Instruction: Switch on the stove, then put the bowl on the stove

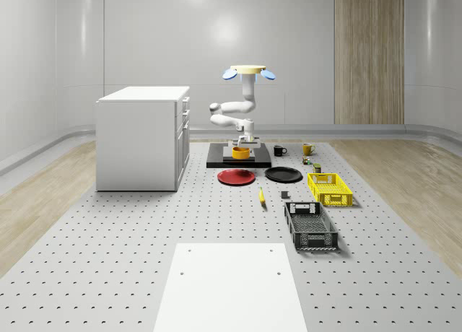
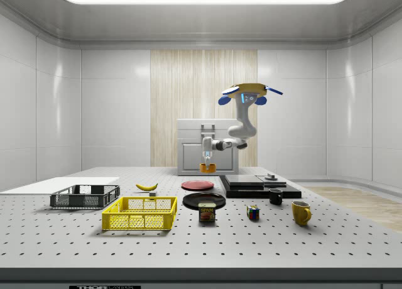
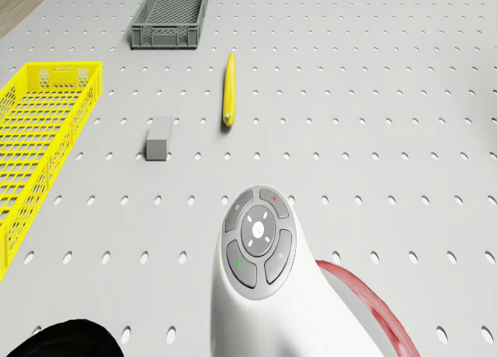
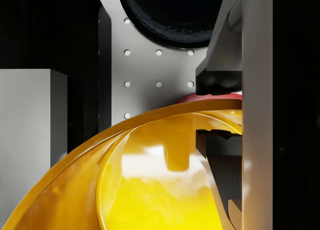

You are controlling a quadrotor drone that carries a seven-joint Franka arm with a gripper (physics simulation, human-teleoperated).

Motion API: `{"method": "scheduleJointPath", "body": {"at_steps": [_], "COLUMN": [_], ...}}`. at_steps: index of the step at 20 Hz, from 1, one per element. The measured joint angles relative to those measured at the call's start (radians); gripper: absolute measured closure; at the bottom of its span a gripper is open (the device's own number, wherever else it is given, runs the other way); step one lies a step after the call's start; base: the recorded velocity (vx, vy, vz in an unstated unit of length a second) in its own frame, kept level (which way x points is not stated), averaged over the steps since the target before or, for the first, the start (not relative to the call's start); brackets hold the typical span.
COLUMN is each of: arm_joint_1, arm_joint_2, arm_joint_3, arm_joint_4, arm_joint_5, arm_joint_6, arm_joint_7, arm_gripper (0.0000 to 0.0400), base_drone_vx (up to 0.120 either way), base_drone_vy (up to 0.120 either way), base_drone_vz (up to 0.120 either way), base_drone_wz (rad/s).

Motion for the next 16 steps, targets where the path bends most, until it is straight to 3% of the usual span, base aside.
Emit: {"method": "scheduleJointPath", "body": {"at_steps": [16], "arm_joint_1": [-0.001], "arm_joint_2": [-0.003], "arm_joint_3": [0.0], "arm_joint_4": [0.0], "arm_joint_5": [0.001], "arm_joint_6": [0.002], "arm_joint_7": [0.001], "arm_gripper": [0.03], "base_drone_vx": [-0.12], "base_drone_vy": [0.0], "base_drone_vz": [0.0], "base_drone_wz": [0.0]}}
